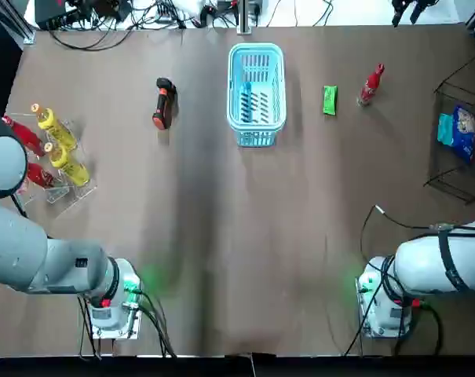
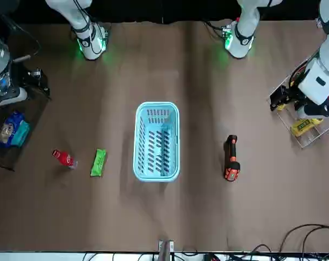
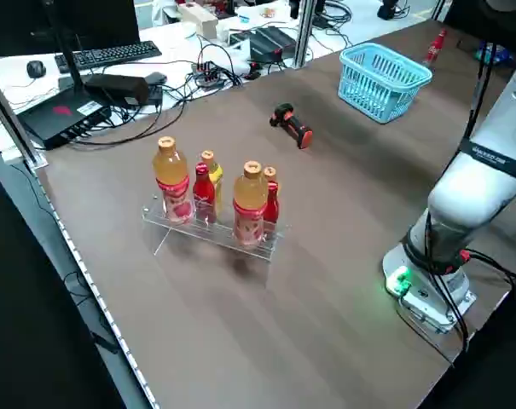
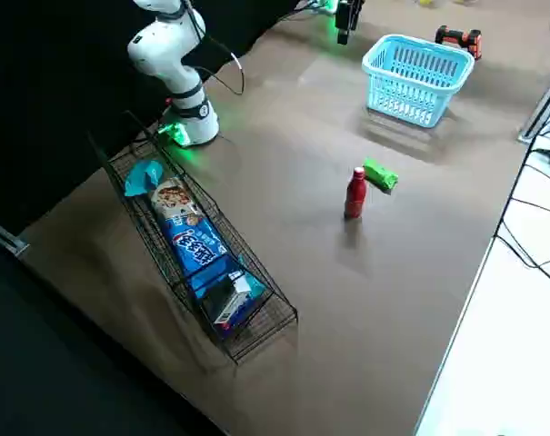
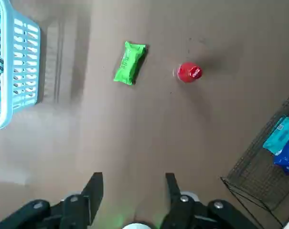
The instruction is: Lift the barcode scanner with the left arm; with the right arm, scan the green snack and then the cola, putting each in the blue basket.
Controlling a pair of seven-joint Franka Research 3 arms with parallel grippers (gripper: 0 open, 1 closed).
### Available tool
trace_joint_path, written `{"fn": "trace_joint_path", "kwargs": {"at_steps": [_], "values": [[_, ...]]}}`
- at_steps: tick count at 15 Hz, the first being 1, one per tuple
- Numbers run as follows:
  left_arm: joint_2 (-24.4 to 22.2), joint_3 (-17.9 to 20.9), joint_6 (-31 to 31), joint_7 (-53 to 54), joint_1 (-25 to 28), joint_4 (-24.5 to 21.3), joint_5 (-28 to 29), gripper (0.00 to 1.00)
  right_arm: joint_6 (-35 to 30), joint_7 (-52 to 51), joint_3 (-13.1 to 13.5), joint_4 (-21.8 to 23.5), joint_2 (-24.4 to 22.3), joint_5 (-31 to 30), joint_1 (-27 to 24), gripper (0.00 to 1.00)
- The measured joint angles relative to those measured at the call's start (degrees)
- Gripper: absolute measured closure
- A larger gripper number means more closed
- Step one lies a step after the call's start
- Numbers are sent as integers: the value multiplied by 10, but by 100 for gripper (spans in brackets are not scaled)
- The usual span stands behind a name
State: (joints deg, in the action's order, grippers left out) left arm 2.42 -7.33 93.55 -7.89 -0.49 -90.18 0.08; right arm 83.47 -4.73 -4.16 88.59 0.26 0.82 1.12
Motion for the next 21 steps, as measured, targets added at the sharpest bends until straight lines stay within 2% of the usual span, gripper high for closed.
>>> {"fn": "trace_joint_path", "kwargs": {"at_steps": [1, 6, 8, 10, 13, 16, 18, 21], "values": [[0, 0, 0, 0, 0, 0, 1, 0, 5, 0, 0, 5, -3, 0, 0, 39], [8, -1, 1, -2, -2, -4, 13, 0, 25, 1, 0, 27, -9, 0, 0, 0], [18, -1, 6, -2, -4, -21, 16, 0, 25, 1, 0, 30, -9, 0, 0, 0], [27, -2, 46, -2, -10, -63, 19, 0, 24, 1, 0, 31, -9, 0, 0, 0], [39, -14, 156, -8, -25, -154, 19, 0, 19, 1, 0, 32, -10, 0, 0, 0], [52, -21, 252, -24, -36, -219, 19, 0, 19, 2, 1, 33, -10, 0, -3, 0], [70, -21, 300, -31, -37, -239, 19, 0, 20, 2, 2, 33, -10, 0, -8, 0], [113, -21, 377, -37, -37, -245, 19, 0, 21, 2, 2, 33, -10, -1, -15, 0]]}}
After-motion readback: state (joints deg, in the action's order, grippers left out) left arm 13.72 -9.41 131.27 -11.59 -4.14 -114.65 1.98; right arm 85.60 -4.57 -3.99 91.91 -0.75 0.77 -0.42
